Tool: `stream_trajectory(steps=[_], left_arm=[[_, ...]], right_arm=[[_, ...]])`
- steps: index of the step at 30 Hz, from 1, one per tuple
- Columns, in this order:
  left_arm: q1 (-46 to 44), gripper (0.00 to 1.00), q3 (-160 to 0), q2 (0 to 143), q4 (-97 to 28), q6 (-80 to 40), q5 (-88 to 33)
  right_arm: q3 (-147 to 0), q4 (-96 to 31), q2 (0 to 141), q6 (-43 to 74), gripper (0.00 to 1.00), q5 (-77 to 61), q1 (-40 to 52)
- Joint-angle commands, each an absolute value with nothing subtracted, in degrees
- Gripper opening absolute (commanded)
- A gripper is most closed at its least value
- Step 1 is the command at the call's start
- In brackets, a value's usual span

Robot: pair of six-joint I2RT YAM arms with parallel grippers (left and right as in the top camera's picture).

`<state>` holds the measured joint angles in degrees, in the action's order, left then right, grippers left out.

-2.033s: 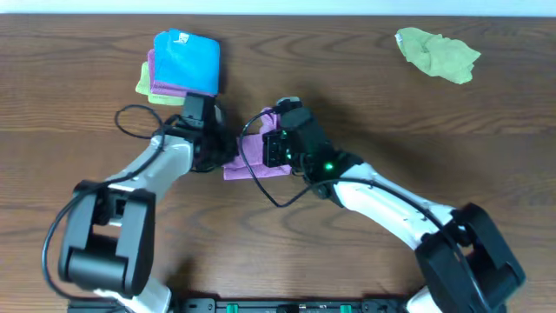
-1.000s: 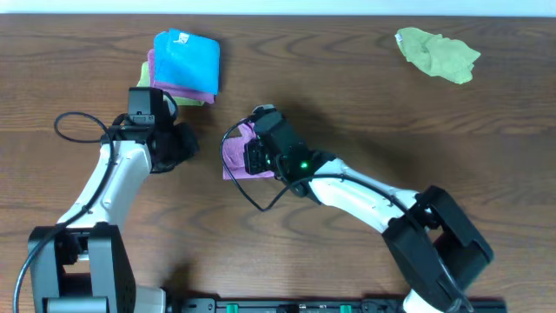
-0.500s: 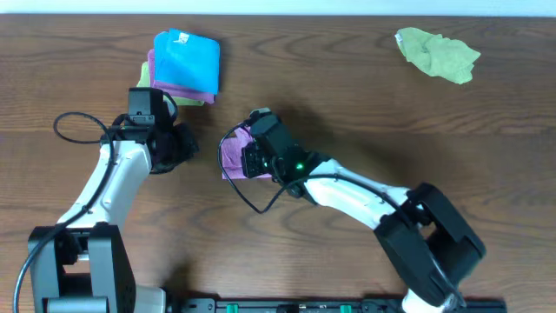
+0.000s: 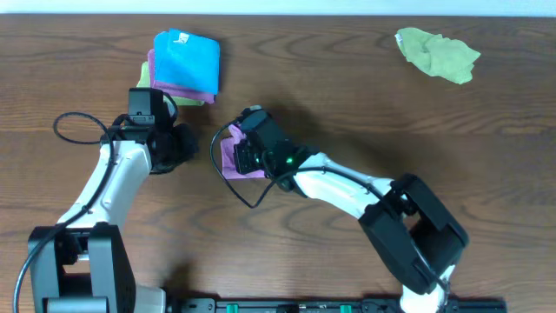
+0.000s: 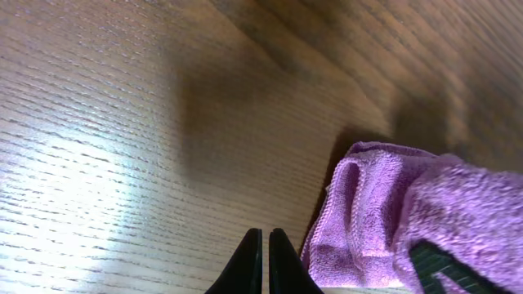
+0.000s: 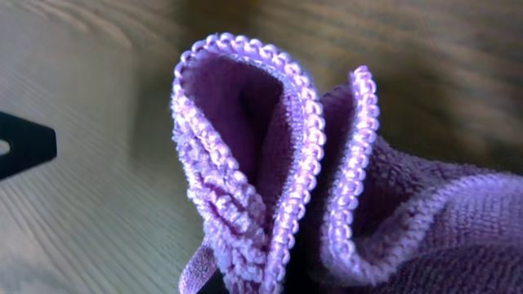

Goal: Fold the cloth

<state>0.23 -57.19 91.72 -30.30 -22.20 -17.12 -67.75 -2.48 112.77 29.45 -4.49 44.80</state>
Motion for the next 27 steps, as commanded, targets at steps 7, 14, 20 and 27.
stream_trajectory(steps=[7, 14, 20, 27], left_arm=[[0.64, 0.06, -58.41, 90.94, -30.85, -21.41, -16.1], [2.7, 0.06, -58.41, 90.94, -31.14, -21.41, -16.12], [5.06, 0.06, -58.41, 90.94, -31.57, -21.41, -16.56], [6.44, 0.06, -58.92, 90.94, -32.16, -21.39, -16.56]], right_arm=[[-68.99, -5.69, 113.47, 26.44, 0.5, -9.13, 47.33], [-69.01, -6.07, 112.73, 26.06, 0.83, -14.02, 48.77], [-69.01, -6.26, 110.83, 26.11, 0.99, -15.16, 49.21], [-69.01, -6.28, 107.55, 26.3, 0.99, -16.95, 49.21]])
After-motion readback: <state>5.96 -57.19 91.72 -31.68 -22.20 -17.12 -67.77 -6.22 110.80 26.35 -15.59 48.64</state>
